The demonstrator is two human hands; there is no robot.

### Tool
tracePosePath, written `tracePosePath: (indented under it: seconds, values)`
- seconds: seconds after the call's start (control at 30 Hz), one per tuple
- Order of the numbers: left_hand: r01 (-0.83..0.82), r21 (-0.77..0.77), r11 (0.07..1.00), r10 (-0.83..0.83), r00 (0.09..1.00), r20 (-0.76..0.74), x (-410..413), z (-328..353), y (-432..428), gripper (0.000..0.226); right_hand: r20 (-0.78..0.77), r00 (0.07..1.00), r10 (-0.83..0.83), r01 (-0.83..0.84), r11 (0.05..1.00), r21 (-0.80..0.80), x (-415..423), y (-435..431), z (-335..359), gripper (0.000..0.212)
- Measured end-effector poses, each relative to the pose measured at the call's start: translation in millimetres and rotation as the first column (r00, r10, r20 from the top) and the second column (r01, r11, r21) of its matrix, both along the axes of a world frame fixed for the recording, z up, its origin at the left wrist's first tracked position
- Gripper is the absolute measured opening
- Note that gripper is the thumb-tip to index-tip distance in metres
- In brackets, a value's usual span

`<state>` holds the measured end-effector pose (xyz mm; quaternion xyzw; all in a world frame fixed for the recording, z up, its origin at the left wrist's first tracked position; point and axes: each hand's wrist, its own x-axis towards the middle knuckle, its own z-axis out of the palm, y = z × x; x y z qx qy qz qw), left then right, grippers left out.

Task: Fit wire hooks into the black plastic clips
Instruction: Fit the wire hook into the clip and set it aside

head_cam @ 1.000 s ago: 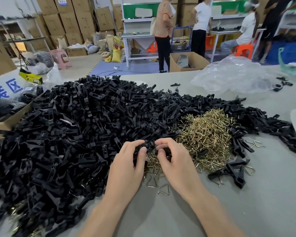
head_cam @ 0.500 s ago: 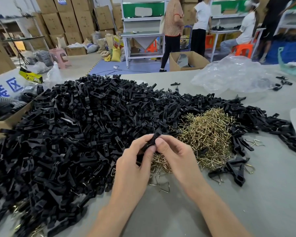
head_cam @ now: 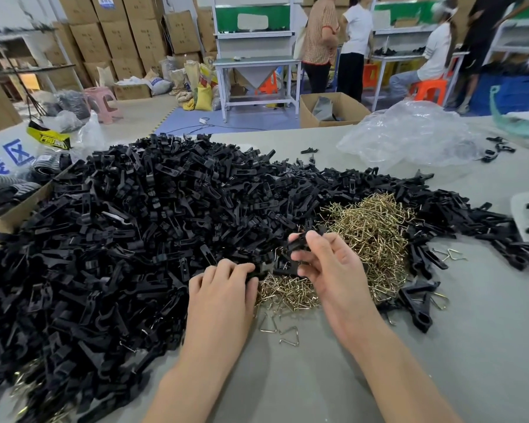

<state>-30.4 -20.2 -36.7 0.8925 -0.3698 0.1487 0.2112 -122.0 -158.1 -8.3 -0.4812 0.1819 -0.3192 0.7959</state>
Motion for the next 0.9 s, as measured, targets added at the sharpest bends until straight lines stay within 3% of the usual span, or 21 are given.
tracePosePath:
  seconds: [0.13, 0.23, 0.3, 0.37, 0.47, 0.57, 0.63, 0.9]
  values:
    - [-0.02, -0.012, 1.0, 0.019, 0.997, -0.068, 1.6, -1.0, 1.4, 0.018, -0.004, 1.0, 0.001, -0.001, 0.999, 0.036, 1.2, 0.2, -1.2, 0.037]
    - [-0.012, -0.083, 0.996, 0.01, 1.0, -0.03, 1.5, 1.2, 3.2, 0.014, -0.002, 1.0, 0.005, -0.005, 0.998, 0.069, 1.2, -1.4, -5.1, 0.034]
    - [0.005, -0.186, 0.983, -0.015, 0.998, -0.053, 0.9, 6.1, 4.2, 0.017, -0.007, 1.0, 0.021, -0.021, 0.998, 0.06, 1.4, -1.7, -7.3, 0.029]
    - [0.014, -0.378, 0.926, -0.096, 0.975, -0.199, -1.8, 11.4, 3.9, 0.018, -0.018, 0.999, 0.049, -0.048, 0.998, 0.049, 2.3, -0.3, -8.4, 0.027]
    - [-0.06, -0.639, 0.767, -0.357, 0.788, -0.502, -6.3, 19.3, 2.1, 0.016, -0.028, 0.995, 0.095, -0.093, 0.994, 0.055, 5.0, 3.2, -9.7, 0.029]
    - [-0.086, -0.731, 0.677, -0.551, 0.599, -0.581, -6.5, 24.9, 1.8, 0.023, -0.006, 0.99, 0.139, -0.138, 0.988, 0.064, 6.4, 5.7, -10.0, 0.027]
    - [-0.124, -0.77, 0.626, -0.618, 0.523, -0.587, -7.2, 26.5, 1.3, 0.027, -0.008, 0.988, 0.157, -0.156, 0.987, 0.041, 6.0, 5.7, -10.0, 0.026]
    - [-0.269, -0.788, 0.553, -0.633, 0.479, -0.608, -8.3, 24.1, -0.1, 0.018, -0.064, 0.984, 0.168, -0.172, 0.983, -0.067, 4.1, 6.7, -8.3, 0.036]
